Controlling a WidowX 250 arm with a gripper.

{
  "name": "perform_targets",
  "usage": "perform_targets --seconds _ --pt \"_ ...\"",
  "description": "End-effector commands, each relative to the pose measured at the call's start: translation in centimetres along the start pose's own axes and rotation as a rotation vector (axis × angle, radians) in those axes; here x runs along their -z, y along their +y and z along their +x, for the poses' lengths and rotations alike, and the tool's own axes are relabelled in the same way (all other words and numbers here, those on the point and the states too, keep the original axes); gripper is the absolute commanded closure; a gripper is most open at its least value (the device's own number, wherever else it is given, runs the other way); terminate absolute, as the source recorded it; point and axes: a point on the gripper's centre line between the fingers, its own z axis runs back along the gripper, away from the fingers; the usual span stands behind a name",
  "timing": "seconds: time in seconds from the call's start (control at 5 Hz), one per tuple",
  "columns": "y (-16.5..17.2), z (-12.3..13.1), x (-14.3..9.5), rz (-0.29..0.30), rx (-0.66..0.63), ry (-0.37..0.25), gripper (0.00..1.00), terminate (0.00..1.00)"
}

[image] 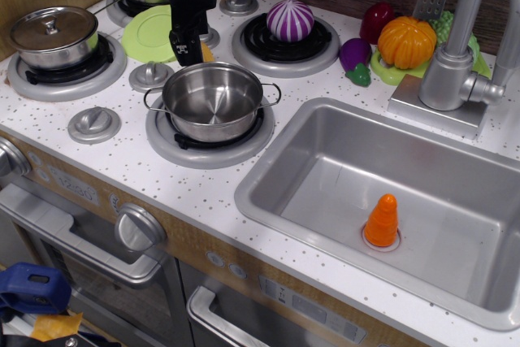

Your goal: Put corn in pan which is on stove

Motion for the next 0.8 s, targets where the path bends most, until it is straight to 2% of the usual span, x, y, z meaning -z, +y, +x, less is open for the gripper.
perform_targets --seconds 0.0,0.4,0.6 --pt "2.09 -0.01 -0.82 0.063 0.016 -0.039 0.0 0.0" --pt "2.53 0.0 -0.62 0.051 -0.015 -0.058 0.0 0.0" --pt "2.52 0.04 -0.63 0.042 -0.027 -0.073 1.0 0.0"
